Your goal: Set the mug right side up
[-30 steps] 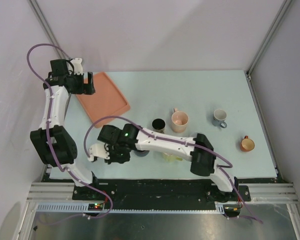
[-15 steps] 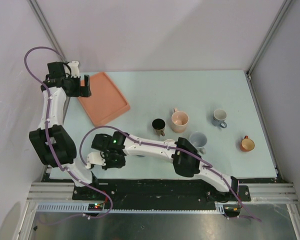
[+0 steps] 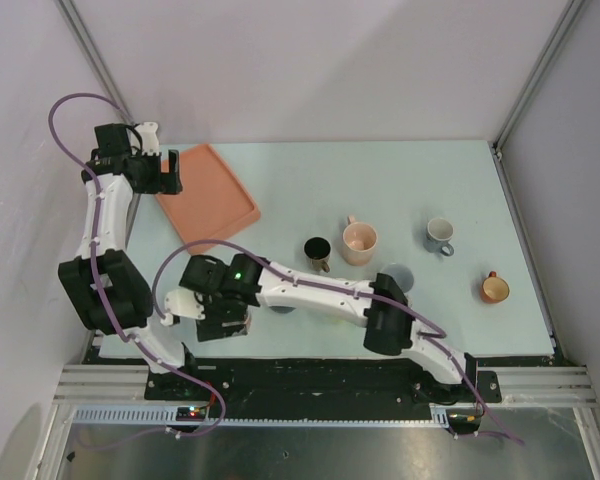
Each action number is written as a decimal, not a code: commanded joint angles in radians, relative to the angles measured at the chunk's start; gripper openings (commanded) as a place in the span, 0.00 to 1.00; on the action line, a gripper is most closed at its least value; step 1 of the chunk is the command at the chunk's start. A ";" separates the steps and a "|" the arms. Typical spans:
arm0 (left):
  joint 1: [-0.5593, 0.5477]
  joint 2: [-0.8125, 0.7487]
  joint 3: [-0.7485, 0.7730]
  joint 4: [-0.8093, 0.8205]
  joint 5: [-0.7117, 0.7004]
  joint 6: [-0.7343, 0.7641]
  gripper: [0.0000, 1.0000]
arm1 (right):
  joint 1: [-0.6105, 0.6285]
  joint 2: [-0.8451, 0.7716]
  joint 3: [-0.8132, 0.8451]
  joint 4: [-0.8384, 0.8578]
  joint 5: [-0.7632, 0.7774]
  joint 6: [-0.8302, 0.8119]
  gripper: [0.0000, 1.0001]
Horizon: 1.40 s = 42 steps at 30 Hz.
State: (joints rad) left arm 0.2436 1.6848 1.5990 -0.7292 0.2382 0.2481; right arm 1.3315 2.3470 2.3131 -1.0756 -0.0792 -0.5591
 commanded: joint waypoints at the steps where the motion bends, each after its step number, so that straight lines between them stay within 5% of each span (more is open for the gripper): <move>1: 0.002 -0.051 0.008 0.008 0.001 0.028 1.00 | 0.004 -0.217 0.002 0.037 -0.012 0.008 0.82; 8: -0.010 -0.079 -0.007 0.008 0.093 -0.032 1.00 | -0.215 -0.630 -0.390 0.269 0.027 0.284 0.81; 15: -0.112 -0.204 -0.114 0.050 0.066 -0.039 1.00 | -0.823 -1.172 -1.023 0.621 0.053 0.723 0.82; 21: -0.173 -0.525 -0.383 0.241 0.012 -0.067 1.00 | -1.179 -1.542 -1.417 0.705 0.269 0.794 0.85; 28: -0.176 -1.041 -0.806 0.309 -0.027 0.068 1.00 | -1.209 -1.757 -1.672 0.728 0.488 0.866 0.85; 32: -0.176 -1.305 -1.037 0.411 -0.045 -0.011 1.00 | -1.194 -1.853 -1.786 0.705 0.550 0.932 0.84; 42: -0.176 -1.317 -1.214 0.620 -0.285 -0.214 1.00 | -1.167 -2.021 -1.967 0.735 0.522 0.922 0.82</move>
State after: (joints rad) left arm 0.0658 0.3569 0.3954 -0.2695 0.0479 0.1295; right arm 0.1581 0.3676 0.3683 -0.4000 0.4255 0.3485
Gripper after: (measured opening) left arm 0.996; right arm 0.824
